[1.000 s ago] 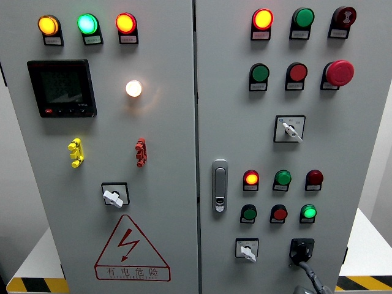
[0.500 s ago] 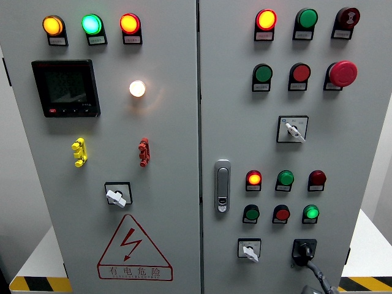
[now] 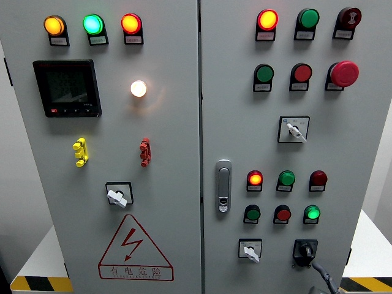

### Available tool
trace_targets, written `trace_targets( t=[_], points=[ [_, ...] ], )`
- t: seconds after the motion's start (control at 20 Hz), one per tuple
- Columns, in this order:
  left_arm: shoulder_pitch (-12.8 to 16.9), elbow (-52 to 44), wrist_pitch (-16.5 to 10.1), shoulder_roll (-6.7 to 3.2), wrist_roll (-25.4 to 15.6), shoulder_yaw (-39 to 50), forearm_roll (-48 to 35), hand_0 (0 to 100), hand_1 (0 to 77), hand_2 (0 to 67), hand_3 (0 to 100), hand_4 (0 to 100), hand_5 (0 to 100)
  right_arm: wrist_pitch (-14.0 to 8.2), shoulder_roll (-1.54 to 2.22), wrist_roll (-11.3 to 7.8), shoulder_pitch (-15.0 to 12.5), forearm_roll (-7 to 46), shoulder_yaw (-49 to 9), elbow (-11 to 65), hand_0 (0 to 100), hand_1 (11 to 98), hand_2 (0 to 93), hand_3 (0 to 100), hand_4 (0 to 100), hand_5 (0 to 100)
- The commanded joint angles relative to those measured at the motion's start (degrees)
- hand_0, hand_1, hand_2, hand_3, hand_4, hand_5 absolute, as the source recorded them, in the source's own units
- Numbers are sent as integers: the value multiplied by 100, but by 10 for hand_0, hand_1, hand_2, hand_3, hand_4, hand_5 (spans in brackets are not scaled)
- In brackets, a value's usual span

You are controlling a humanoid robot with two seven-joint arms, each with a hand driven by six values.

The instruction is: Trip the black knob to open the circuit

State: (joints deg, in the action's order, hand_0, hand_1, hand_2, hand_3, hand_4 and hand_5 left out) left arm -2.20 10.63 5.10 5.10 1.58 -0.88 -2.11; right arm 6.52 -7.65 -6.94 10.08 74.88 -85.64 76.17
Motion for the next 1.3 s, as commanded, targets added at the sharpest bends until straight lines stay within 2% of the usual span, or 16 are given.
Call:
trace_targets(
  t=[0.0,0.2,0.25,0.35,0.45,0.5,0.55,0.6,0.65,0.7,0.85,1.0,1.15,1.25],
  points=[
    [0,0,0,-1,0,0,0,0,0,195,261,98,86,-1,27,-1,-59,0,-67,64,1000,682,0,891,1000,1000],
    [0,0,0,-1,0,0,0,0,0,194,261,98,86,-10,27,-1,-270,0,-67,275,1000,682,0,883,994,1000],
    [0,0,0,8,0,0,0,0,0,194,261,98,86,-1,18,-1,-305,9,-67,275,1000,680,0,881,951,1000],
    [0,0,0,-1,9,0,0,0,0,194,261,99,86,-1,27,-1,-401,9,-58,397,1000,670,0,891,915,1000],
    [0,0,0,-1,0,0,0,0,0,194,261,99,86,-1,27,-1,-516,9,-49,512,1000,632,0,910,893,1000],
    [0,0,0,-1,0,0,0,0,0,194,261,99,86,-1,27,-1,-568,17,-49,539,1000,584,0,903,907,1000],
    [0,0,0,-1,0,0,0,0,0,194,261,99,86,7,27,-1,-621,17,-40,583,1000,495,0,830,825,1000],
    [0,0,0,-1,0,0,0,0,0,194,261,99,86,7,27,-1,-691,17,-23,644,1000,485,0,778,751,1000],
    [0,0,0,-1,0,0,0,0,0,194,261,99,86,7,35,-1,-770,26,-5,731,1000,477,0,697,637,926],
    [0,0,0,-1,0,0,0,0,0,194,261,99,86,16,53,-1,-841,26,12,802,1000,468,0,623,528,796],
    [0,0,0,-1,0,0,0,0,0,194,261,99,86,43,62,-1,-1043,70,65,934,1000,455,5,470,375,631],
    [0,0,0,8,0,0,0,0,0,194,261,99,86,43,71,-1,-1175,97,100,1048,1000,439,18,386,293,527],
    [0,0,0,8,0,0,0,0,0,194,261,99,86,43,71,-9,-1167,105,92,1066,1000,438,27,336,254,462],
    [0,0,0,8,0,0,0,0,0,194,261,99,86,34,53,-9,-1167,114,83,1093,1000,439,31,313,229,423]
  ],
)
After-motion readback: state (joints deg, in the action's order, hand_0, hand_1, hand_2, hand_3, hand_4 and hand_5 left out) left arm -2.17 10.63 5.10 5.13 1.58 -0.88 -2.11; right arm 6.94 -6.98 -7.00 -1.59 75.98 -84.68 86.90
